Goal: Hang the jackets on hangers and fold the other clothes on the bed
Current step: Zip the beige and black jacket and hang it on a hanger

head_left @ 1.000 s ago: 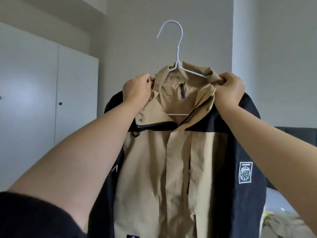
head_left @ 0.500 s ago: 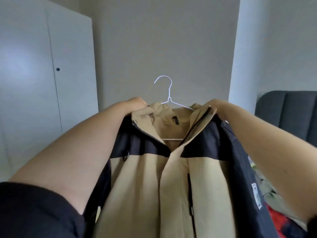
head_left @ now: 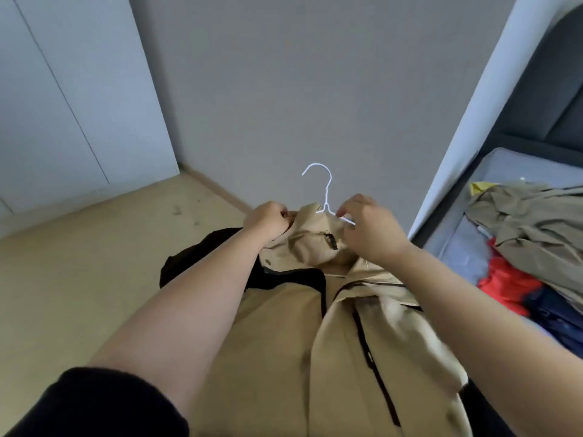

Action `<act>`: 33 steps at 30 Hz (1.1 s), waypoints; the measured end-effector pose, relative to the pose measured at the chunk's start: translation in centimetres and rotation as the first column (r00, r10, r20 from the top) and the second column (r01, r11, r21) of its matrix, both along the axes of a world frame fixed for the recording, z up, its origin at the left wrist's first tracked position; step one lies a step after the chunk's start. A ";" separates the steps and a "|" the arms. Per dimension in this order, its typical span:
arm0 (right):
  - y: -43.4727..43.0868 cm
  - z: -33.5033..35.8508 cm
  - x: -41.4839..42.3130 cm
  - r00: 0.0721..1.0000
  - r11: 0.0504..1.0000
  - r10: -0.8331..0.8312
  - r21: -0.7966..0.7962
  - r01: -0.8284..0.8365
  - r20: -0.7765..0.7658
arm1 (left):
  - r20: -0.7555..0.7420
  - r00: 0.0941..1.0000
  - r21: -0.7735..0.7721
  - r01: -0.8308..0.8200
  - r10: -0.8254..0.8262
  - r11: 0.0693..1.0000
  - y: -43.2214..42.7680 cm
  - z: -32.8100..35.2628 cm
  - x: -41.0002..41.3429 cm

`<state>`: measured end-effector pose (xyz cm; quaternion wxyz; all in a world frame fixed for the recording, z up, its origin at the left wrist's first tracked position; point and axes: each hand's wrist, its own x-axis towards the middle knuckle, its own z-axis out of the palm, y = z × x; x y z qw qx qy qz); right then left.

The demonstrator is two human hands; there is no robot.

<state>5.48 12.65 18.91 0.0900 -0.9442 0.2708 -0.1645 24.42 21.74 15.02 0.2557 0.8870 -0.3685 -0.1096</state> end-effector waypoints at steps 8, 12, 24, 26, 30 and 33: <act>1.7 -4.2 -1.5 0.967 0.925 0.194 0.360 -0.124 -0.167 | -0.255 0.966 -0.233 -0.105 0.044 0.967 -1.3 -2.1 0.0; 0.8 -5.8 -2.1 0.988 0.893 0.136 0.442 -0.088 -0.079 | -0.027 0.995 -0.478 -0.101 0.100 0.872 1.1 -0.7 -3.2; 0.7 -6.5 -3.4 0.992 0.926 0.130 0.359 -0.120 -0.004 | 0.009 0.848 0.053 0.528 -0.529 0.847 7.4 -0.7 -11.7; 1.3 -5.8 -3.9 0.981 0.861 0.189 0.471 -0.191 0.053 | -0.050 0.812 0.106 0.584 -0.582 0.805 7.6 -0.3 -11.3; 2.5 -4.0 -5.2 0.918 0.710 0.389 0.612 -0.348 0.071 | -0.036 0.814 0.267 0.567 -0.580 0.779 7.9 -0.4 -11.7; 3.2 -3.0 -5.8 0.870 0.702 0.490 0.612 -0.364 -0.045 | -0.006 0.811 0.365 0.547 -0.585 0.754 8.0 -0.6 -12.3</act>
